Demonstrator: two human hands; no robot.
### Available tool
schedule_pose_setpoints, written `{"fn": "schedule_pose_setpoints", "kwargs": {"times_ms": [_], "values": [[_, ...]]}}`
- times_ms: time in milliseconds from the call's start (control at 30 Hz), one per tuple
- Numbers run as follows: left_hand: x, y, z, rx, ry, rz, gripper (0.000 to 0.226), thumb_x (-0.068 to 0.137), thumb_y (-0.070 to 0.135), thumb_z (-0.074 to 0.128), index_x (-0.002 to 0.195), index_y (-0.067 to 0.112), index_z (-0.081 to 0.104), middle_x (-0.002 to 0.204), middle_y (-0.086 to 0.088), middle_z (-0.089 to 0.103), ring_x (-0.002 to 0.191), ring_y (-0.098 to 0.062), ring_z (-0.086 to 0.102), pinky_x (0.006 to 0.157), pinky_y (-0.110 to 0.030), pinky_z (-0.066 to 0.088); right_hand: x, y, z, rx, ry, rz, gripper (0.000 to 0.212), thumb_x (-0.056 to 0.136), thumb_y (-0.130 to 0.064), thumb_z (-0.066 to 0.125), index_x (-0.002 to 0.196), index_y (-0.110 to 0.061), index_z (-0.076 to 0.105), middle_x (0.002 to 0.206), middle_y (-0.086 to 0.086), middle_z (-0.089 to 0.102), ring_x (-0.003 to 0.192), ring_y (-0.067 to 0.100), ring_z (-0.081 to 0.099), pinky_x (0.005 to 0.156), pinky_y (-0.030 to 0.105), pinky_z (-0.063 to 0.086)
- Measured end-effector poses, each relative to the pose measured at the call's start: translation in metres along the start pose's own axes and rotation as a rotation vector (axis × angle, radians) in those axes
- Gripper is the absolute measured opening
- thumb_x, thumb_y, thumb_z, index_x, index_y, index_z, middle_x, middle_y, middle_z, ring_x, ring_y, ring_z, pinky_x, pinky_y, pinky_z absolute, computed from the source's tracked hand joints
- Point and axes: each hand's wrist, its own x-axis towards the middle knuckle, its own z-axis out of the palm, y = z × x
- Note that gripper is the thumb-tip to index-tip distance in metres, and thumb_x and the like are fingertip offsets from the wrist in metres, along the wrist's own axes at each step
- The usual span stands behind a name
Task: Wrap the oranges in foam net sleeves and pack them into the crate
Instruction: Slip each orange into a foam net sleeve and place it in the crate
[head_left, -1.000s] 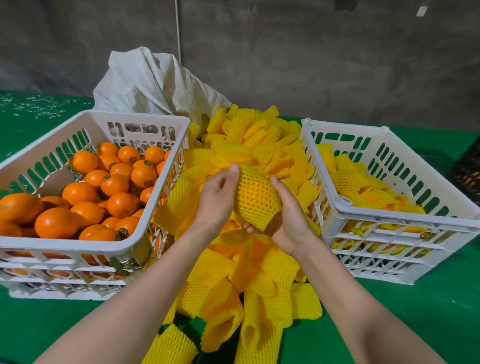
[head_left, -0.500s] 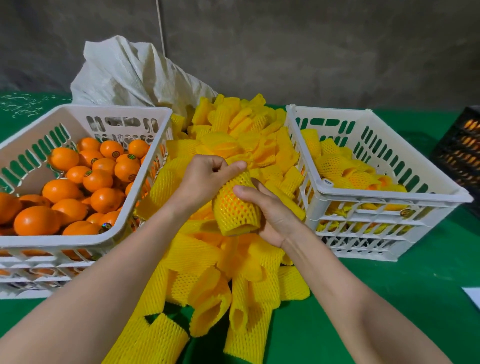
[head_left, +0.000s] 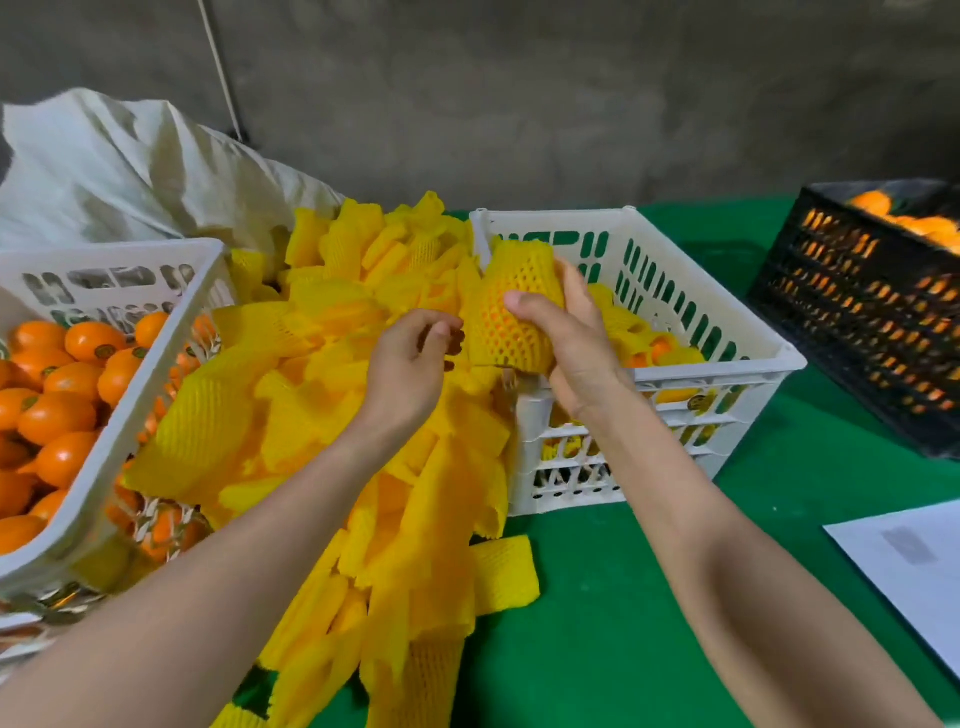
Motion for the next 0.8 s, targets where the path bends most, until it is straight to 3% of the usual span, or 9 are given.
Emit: {"fn": "schedule_pose_setpoints", "kwargs": {"times_ms": [67,167,233,333,433,567,633,800], "values": [[0.006,0.005,0.022,0.164,-0.110,0.169,0.019,0.096,0.002,0.047,0.100,0.002,0.066,0.092,-0.002,0.062,0.086,-0.016,0.059,0.073,-0.023,0.043,0.021,-0.005,-0.026,-0.257,0.186,-0.085,0.064,0.069,-0.027,0.077,0.121,-0.031,0.040,0.125,-0.002,0.051,0.113,0.019,0.052,0.089,0.038,0.049],[0.023,0.014,0.056,0.369,-0.276,0.323,0.022,0.094,-0.002,0.047,0.105,0.002,0.065,0.107,-0.011,0.064,0.099,-0.023,0.057,0.076,-0.020,0.039,0.053,-0.003,-0.064,-0.717,0.361,-0.121,0.065,0.070,-0.031,0.076,0.122,-0.025,0.037,0.121,-0.004,0.043,0.104,0.014,0.045,0.081,0.030,0.040],[0.032,0.015,0.076,0.479,-0.397,0.325,0.025,0.094,-0.001,0.046,0.112,0.003,0.064,0.113,-0.015,0.063,0.104,-0.027,0.056,0.080,-0.025,0.040,0.072,0.002,-0.086,-0.978,0.383,-0.095,0.065,0.071,-0.029,0.075,0.124,-0.023,0.038,0.127,0.003,0.043,0.099,0.019,0.048,0.080,0.033,0.042],[0.035,0.010,0.092,0.560,-0.459,0.225,0.032,0.093,-0.003,0.044,0.117,0.008,0.062,0.112,-0.013,0.063,0.104,-0.027,0.056,0.079,-0.028,0.041,0.094,0.009,-0.113,-1.264,0.382,0.018,0.066,0.075,-0.025,0.072,0.129,-0.023,0.036,0.135,0.012,0.031,0.110,0.037,0.049,0.083,0.039,0.042],[0.033,0.007,0.094,0.513,-0.460,0.180,0.029,0.095,-0.001,0.043,0.115,0.005,0.063,0.117,-0.013,0.061,0.106,-0.025,0.055,0.072,-0.020,0.037,0.111,0.014,-0.124,-1.390,0.324,0.148,0.068,0.082,-0.032,0.068,0.138,-0.021,0.030,0.144,0.018,0.021,0.123,0.045,0.038,0.096,0.046,0.038],[0.032,0.009,0.089,0.465,-0.425,0.192,0.023,0.094,-0.001,0.048,0.110,0.002,0.066,0.111,-0.013,0.062,0.092,-0.017,0.054,0.065,-0.011,0.030,0.119,0.023,-0.119,-1.461,0.286,0.149,0.069,0.089,-0.040,0.057,0.145,-0.021,0.021,0.152,0.017,0.016,0.138,0.043,0.015,0.111,0.058,0.014],[0.028,0.009,0.089,0.448,-0.396,0.194,0.021,0.094,0.000,0.050,0.107,0.001,0.066,0.111,-0.013,0.063,0.094,-0.018,0.055,0.069,-0.011,0.032,0.118,0.024,-0.118,-1.533,0.316,0.038,0.059,0.090,-0.037,0.054,0.141,-0.018,0.032,0.150,0.014,0.025,0.139,0.036,0.018,0.112,0.059,0.009],[0.011,0.010,0.075,0.378,-0.263,0.224,0.013,0.091,0.009,0.059,0.096,0.000,0.068,0.099,-0.015,0.061,0.097,-0.022,0.054,0.079,-0.020,0.041,0.103,0.016,-0.117,-1.444,0.299,-0.267,0.040,0.088,-0.028,0.057,0.126,-0.013,0.052,0.134,0.010,0.049,0.129,0.027,0.039,0.111,0.045,0.023]]}}
